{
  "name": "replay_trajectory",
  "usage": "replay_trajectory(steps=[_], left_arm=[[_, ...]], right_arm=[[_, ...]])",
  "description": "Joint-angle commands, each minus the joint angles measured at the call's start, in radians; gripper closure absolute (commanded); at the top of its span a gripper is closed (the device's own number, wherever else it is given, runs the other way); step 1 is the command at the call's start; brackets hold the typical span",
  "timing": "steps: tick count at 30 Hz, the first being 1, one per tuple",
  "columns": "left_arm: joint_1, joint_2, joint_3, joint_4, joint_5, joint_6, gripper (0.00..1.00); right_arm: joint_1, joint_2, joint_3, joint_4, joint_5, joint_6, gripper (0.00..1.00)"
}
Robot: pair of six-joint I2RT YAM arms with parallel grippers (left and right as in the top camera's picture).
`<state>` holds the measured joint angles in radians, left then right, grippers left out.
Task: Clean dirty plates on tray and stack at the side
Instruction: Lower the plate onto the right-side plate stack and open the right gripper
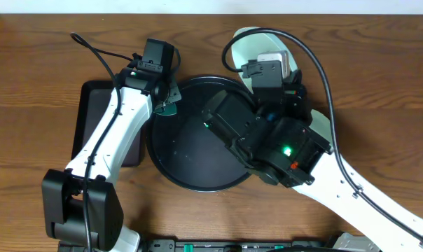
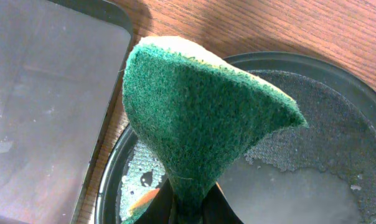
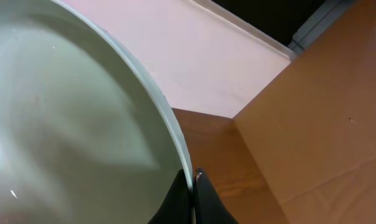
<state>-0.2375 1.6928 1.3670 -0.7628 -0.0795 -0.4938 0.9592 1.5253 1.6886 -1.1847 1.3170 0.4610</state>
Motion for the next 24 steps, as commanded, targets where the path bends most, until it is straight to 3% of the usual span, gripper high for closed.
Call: replay_trajectory(steps=[1, 10, 18, 24], left_arm=[[0.003, 0.0, -0.002, -0.003, 0.002, 0.002, 0.92], [0.003, 0.0, -0.002, -0.003, 0.002, 0.002, 0.92], [0.003, 0.0, -0.002, -0.005, 0.002, 0.002, 0.92], [0.003, 0.0, -0.002, -0.019, 0.002, 0.003, 0.93]], right_arm=[[-0.006, -0.016, 0.006, -0.004, -0.051, 0.045, 0.99], [-0.25, -0.016, -0.019, -0.035, -0.685, 0.052, 0.99], [-0.54, -0.016, -0.081, -0.017, -1.261, -0.168, 0.99], [-0.731, -0.016, -0.084, -0.022, -1.502, -0.268, 0.99]])
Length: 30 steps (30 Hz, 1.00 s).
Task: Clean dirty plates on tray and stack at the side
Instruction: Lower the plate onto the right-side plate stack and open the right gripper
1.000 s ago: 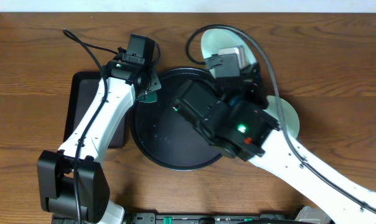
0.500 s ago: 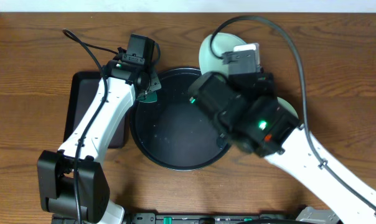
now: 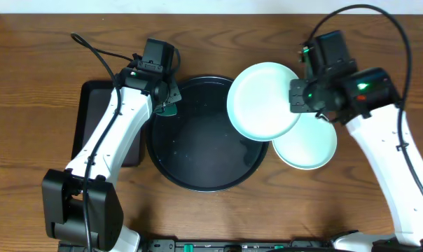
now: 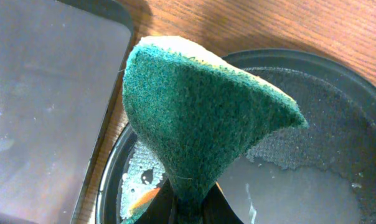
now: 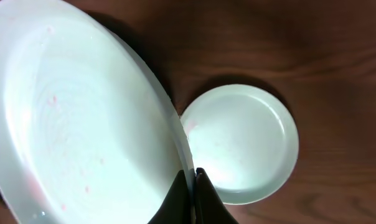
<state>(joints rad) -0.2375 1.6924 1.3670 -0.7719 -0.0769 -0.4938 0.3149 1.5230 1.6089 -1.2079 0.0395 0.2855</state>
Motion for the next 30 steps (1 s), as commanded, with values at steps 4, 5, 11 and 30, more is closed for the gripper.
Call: replay_trajectory(steps=[4, 5, 11, 30], left_arm=[[0.003, 0.0, -0.002, -0.014, -0.001, 0.003, 0.92], [0.003, 0.0, -0.002, -0.013, -0.001, 0.003, 0.92], [0.003, 0.0, -0.002, -0.013, -0.001, 0.003, 0.92], [0.087, -0.024, 0.061, -0.103, -0.001, 0.199, 0.92]], right_arm=[[-0.202, -0.014, -0.044, 0.004, -0.282, -0.112, 0.99], [-0.234, -0.014, -0.066, 0.008, -0.288, -0.112, 0.99], [-0.442, -0.014, -0.278, 0.099, -0.336, -0.114, 0.99], [-0.562, -0.012, -0.696, 0.435, -0.247, -0.069, 0.94]])
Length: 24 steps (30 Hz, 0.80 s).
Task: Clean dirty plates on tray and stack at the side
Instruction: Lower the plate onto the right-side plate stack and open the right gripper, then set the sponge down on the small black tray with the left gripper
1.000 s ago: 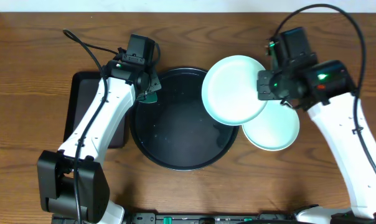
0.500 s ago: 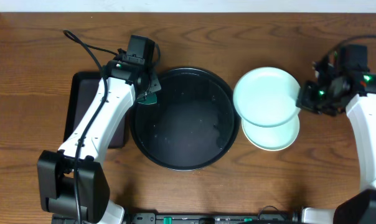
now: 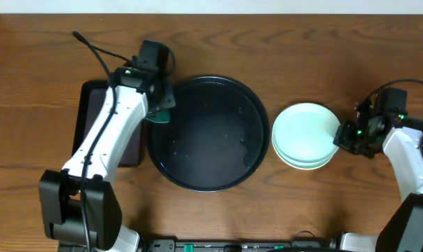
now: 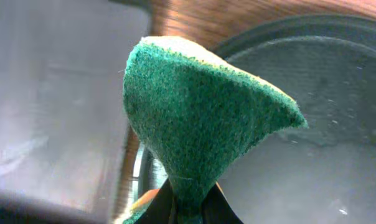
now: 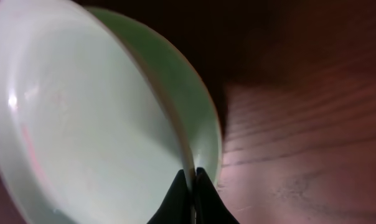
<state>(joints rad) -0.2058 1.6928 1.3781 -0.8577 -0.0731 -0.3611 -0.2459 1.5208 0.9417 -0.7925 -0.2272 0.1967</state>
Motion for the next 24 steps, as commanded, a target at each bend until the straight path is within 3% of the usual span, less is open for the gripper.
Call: replay_trajectory(steps=[1, 8, 9, 14, 16, 17, 24], left_arm=[[0.079, -0.026, 0.05, -0.024, -0.005, 0.073, 0.92], [0.209, -0.027, 0.05, -0.047, -0.005, 0.105, 0.93], [0.223, -0.027, 0.05, -0.046, -0.005, 0.12, 0.93], [0.282, -0.024, 0.033, -0.002, -0.005, 0.222, 0.93], [0.301, -0.012, 0.023, 0.02, -0.005, 0.247, 0.93], [0.312, 0.004, 0.017, 0.031, -0.005, 0.257, 0.92], [0.336, 0.129, 0.017, 0.027, -0.005, 0.264, 0.93]], right_arm=[[-0.001, -0.01, -0.038, 0.03, 0.019, 0.019, 0.88], [0.009, -0.01, -0.035, 0.018, -0.058, -0.023, 0.52], [0.016, -0.01, -0.027, 0.009, -0.071, -0.023, 0.42], [0.087, -0.01, 0.063, -0.066, -0.068, -0.034, 0.22], [0.124, -0.01, 0.115, -0.099, -0.051, -0.037, 0.04], [0.151, -0.01, 0.154, -0.119, -0.038, -0.037, 0.01], [0.224, -0.01, 0.29, -0.171, -0.032, -0.037, 0.01]])
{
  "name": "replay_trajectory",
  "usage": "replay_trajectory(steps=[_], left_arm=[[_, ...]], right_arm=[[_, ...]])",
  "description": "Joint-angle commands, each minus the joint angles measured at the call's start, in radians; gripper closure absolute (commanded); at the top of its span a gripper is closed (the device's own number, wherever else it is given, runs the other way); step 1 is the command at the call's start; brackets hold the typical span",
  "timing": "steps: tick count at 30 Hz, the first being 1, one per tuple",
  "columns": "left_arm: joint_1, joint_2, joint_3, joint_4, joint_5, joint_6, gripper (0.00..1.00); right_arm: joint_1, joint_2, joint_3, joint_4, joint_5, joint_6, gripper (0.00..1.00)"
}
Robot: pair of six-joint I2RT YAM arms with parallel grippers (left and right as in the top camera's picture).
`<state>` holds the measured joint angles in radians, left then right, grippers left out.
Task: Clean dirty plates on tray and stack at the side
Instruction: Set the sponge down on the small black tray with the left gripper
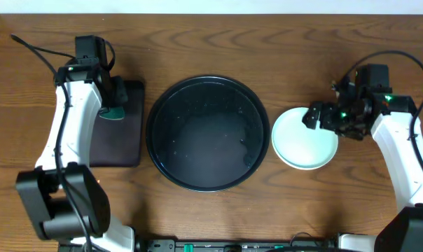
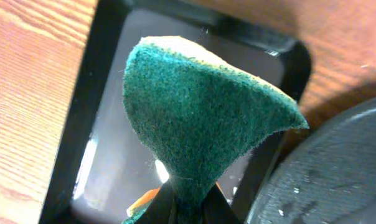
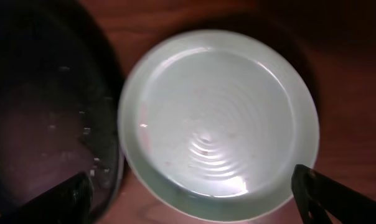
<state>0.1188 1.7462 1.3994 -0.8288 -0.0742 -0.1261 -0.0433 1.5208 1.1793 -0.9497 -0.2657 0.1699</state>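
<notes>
Two pale green plates (image 1: 304, 140) sit stacked on the table to the right of the round black tray (image 1: 162, 150). My right gripper (image 1: 330, 120) hovers over the stack, open. In the right wrist view the top plate (image 3: 219, 118) lies between the wide-spread fingers (image 3: 66, 198), touching neither, and the gripper (image 3: 191, 199) holds nothing. My left gripper (image 1: 110, 105) is shut on a green sponge (image 2: 200, 112), held over the small rectangular black tray (image 1: 120, 143) at the left.
The round tray (image 3: 45, 112) holds only water drops and small specks. In the left wrist view its rim (image 2: 325, 168) lies just right of the rectangular tray (image 2: 107, 162). Bare wooden table surrounds everything.
My right gripper has let go of the plate's rim and now stands open above the stack. My left gripper has moved left with the sponge, from the round tray's rim to over the rectangular tray.
My right gripper first held a plate tilted up over the round tray's far side. Then it held the plate between the tray and a lone plate on the table, then on that plate. Now the plate is released. The left gripper kept the sponge throughout.
</notes>
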Motion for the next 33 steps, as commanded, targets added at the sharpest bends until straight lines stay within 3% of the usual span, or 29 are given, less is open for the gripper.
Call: replay_trajectory(steps=[1, 5, 7, 11, 12, 19, 23, 24, 33], left_arm=[[0.012, 0.095, -0.005, -0.003, -0.004, 0.029, 0.93], [0.012, 0.163, -0.005, -0.01, -0.004, 0.028, 0.92], [0.012, 0.181, -0.005, -0.023, -0.003, 0.028, 0.83], [0.012, 0.18, -0.003, -0.035, -0.004, 0.028, 0.5], [0.012, 0.176, -0.001, -0.038, -0.004, 0.028, 0.48], [0.012, 0.08, 0.145, -0.227, -0.003, 0.023, 0.45], [0.012, -0.021, 0.175, -0.254, -0.003, -0.028, 0.44], [0.011, -0.043, 0.175, -0.26, -0.003, -0.047, 0.21], [0.012, -0.106, 0.175, -0.27, -0.003, -0.093, 0.21]], right_arm=[[0.025, -0.01, 0.062, -0.019, 0.007, -0.01, 0.01], [0.025, -0.01, 0.08, -0.032, 0.008, -0.011, 0.01], [0.025, -0.01, 0.08, -0.036, 0.007, -0.011, 0.01], [0.025, -0.01, 0.08, -0.039, 0.007, -0.011, 0.01], [0.025, -0.01, 0.08, -0.039, 0.007, -0.011, 0.01], [0.024, -0.034, 0.108, -0.076, 0.055, -0.011, 0.01], [0.024, -0.079, 0.174, -0.113, 0.101, -0.011, 0.01], [0.024, -0.093, 0.195, -0.125, 0.108, -0.012, 0.01], [0.024, -0.315, 0.366, -0.143, 0.172, -0.045, 0.01]])
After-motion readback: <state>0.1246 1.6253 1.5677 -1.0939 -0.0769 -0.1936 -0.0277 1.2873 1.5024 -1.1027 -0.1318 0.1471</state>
